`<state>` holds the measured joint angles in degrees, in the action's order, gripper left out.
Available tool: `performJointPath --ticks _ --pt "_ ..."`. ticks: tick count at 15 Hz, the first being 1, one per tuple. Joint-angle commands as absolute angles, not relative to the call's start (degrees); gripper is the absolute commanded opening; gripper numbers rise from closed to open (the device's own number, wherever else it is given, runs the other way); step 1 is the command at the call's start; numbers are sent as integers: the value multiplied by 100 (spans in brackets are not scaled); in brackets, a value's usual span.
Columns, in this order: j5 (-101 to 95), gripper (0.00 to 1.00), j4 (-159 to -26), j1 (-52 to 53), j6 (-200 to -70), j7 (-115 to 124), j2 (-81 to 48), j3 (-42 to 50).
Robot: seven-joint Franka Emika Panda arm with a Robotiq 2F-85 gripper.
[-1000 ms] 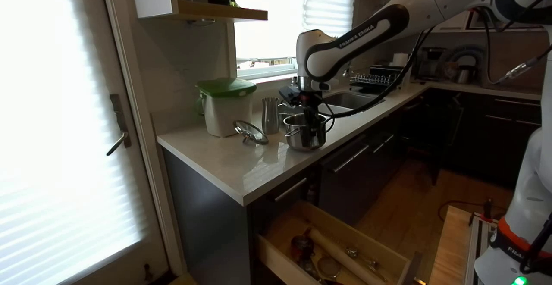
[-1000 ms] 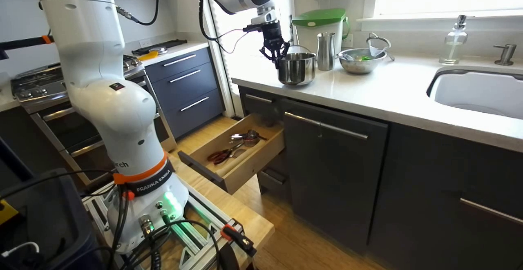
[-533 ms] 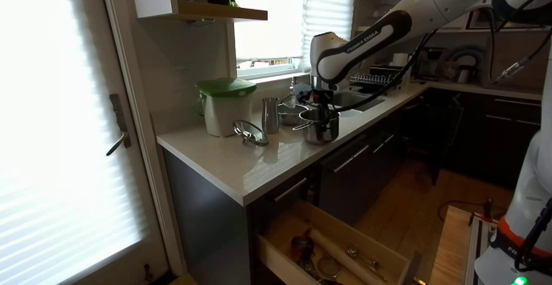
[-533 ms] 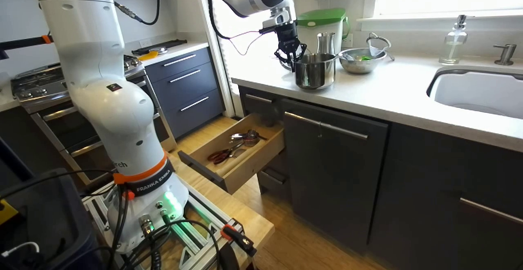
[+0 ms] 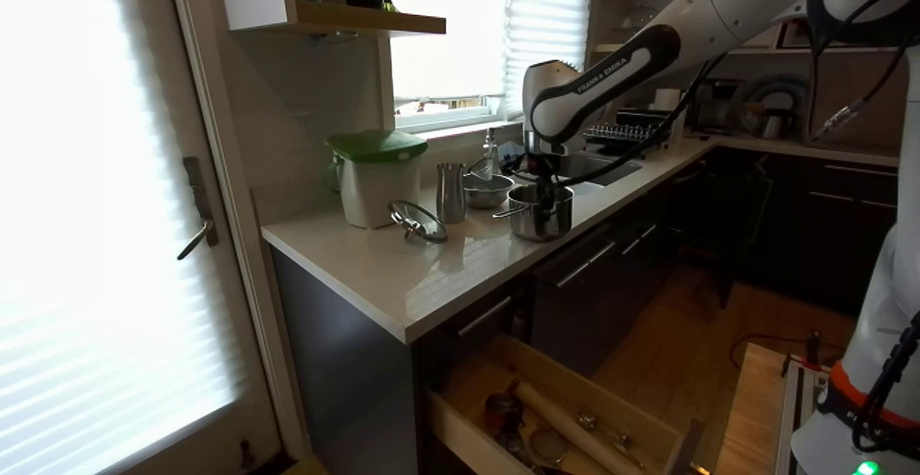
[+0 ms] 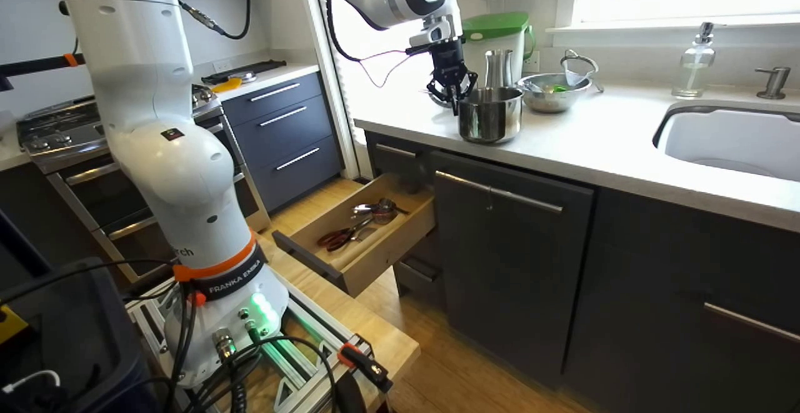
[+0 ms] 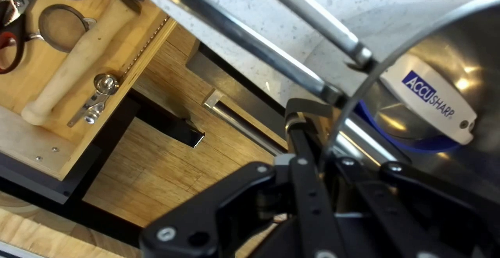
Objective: Move the pot to the right
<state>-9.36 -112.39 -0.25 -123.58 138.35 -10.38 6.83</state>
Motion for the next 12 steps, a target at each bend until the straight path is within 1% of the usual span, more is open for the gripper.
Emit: performJointPath --ticks 1,7,9,10,11,12 --pt "-872 1 -11070 -208 -12418 13888 -1129 802" --pt "-1131 1 -10919 -439 -12942 13424 -1289 1032" --pt "-404 1 -10876 -639 -13155 12799 -1392 949" --pt "-814 5 -11027 -458 -12979 13221 -1321 1044" --pt "-616 5 -10997 -502 -13036 13006 -1369 1050" --pt "-515 1 -10970 -526 -13054 12896 -1407 1054"
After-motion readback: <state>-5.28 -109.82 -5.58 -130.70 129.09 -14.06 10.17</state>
